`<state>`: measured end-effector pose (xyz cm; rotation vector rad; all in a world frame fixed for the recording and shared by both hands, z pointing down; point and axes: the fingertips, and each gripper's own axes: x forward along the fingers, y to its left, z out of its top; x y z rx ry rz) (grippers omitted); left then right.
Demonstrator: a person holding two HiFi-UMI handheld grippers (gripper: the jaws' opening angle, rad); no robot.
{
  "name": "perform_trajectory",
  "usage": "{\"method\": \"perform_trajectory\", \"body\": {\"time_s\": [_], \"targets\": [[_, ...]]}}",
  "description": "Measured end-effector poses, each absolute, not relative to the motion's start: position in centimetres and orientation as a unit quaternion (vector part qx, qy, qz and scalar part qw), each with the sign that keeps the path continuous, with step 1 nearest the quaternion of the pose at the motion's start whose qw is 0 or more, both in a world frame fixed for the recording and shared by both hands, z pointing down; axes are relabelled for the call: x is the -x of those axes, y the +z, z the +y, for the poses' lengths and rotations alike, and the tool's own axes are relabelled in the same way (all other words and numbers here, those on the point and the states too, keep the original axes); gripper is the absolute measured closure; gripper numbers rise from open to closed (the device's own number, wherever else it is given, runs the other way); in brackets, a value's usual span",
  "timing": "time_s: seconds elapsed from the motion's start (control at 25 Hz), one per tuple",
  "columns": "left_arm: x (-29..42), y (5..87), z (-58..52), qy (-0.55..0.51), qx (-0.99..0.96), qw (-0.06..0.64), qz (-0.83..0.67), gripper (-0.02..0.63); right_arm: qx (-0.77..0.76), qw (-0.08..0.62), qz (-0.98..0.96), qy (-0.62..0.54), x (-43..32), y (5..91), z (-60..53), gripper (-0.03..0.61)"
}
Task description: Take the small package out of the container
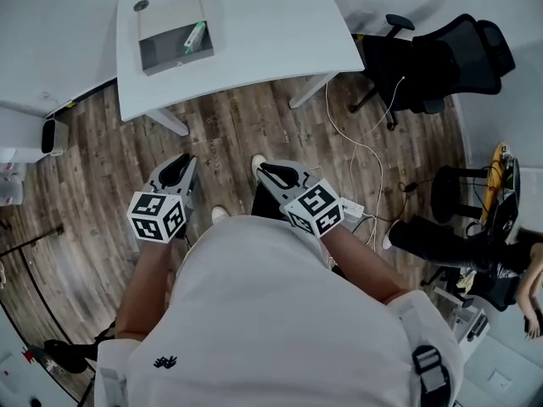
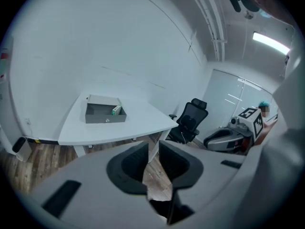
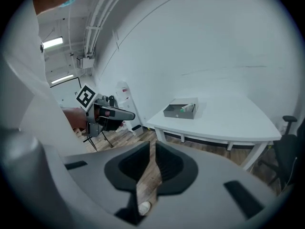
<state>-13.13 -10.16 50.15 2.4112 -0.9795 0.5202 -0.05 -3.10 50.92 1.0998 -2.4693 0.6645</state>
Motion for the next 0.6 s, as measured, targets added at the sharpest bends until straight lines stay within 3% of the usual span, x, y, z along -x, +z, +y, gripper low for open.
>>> {"method": "perform_trajectory", "body": {"time_s": [0.6], "targets": [[9.7,53.1,-30.7,0.236,-0.835,0.204,-0.454,0.495,-0.356,0.184,-0.886,0.232,-9.8,51.6,-15.0,0.539]]}}
